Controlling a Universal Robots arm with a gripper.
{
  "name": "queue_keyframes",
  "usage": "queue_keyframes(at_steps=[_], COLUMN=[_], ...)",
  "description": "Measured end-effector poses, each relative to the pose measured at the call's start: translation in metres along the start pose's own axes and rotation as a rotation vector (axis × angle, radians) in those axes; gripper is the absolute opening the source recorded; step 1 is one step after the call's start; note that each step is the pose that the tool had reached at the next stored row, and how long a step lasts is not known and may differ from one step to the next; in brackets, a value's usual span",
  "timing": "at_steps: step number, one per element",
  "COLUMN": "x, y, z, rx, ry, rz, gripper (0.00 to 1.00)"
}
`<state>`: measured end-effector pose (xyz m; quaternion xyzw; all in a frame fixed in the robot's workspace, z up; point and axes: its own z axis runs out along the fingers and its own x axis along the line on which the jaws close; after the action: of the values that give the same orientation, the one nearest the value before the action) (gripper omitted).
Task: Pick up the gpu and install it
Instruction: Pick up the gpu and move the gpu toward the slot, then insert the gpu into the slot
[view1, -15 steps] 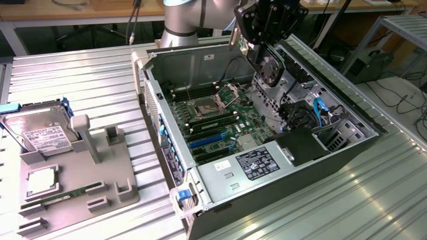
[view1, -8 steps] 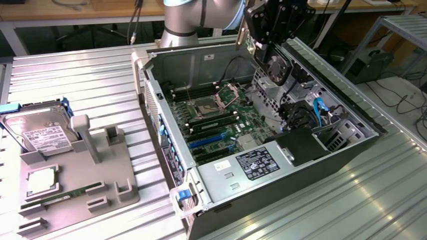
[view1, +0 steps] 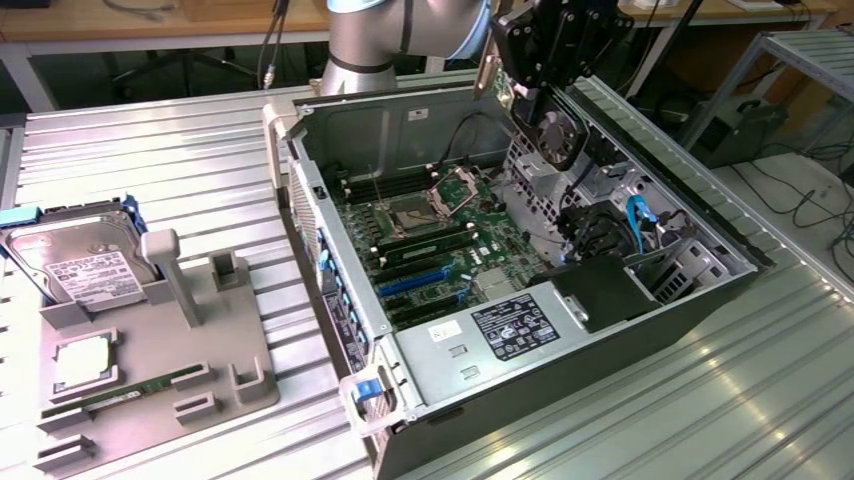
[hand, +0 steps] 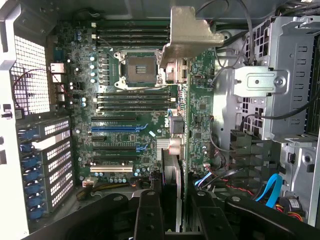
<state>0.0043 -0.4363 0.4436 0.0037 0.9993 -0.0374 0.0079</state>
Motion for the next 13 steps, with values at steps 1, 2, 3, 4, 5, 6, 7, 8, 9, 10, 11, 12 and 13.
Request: queue_keyframes(at_steps=[1,2,3,4,5,6,7,8,9,10,11,12,13], x=[0.0000,0.0000,0.0000,0.0000,0.0000,0.0000,0.0000,0.0000,0.0000,0.0000,0.0000,0.0000,0.0002], y=[0.0000,0.0000,0.0000,0.0000,0.0000,0.0000,0.0000,0.0000,0.0000,0.0000,0.0000,0.0000,0.0000], z=[0.0000,0.0000,0.0000,0.0000,0.0000,0.0000,0.0000,0.0000,0.0000,0.0000,0.0000,0.0000,0.0000], rx=[0.0000,0.0000,0.0000,0.0000,0.0000,0.0000,0.0000,0.0000,0.0000,0.0001,0.0000,-0.0001,-0.0003], ry=[0.0001,0.0000,0.0000,0.0000,0.0001,0.0000,0.0000,0.0001,0.0000,0.0000,0.0000,-0.0003,-0.0011], rz=[0.000,0.000,0.000,0.000,0.000,0.000,0.000,0.000,0.000,0.000,-0.001,-0.004,-0.015], gripper=[0.27,0.27,0.27,0.27,0.27,0.27,0.27,0.27,0.27,0.27,0.27,0.27,0.27])
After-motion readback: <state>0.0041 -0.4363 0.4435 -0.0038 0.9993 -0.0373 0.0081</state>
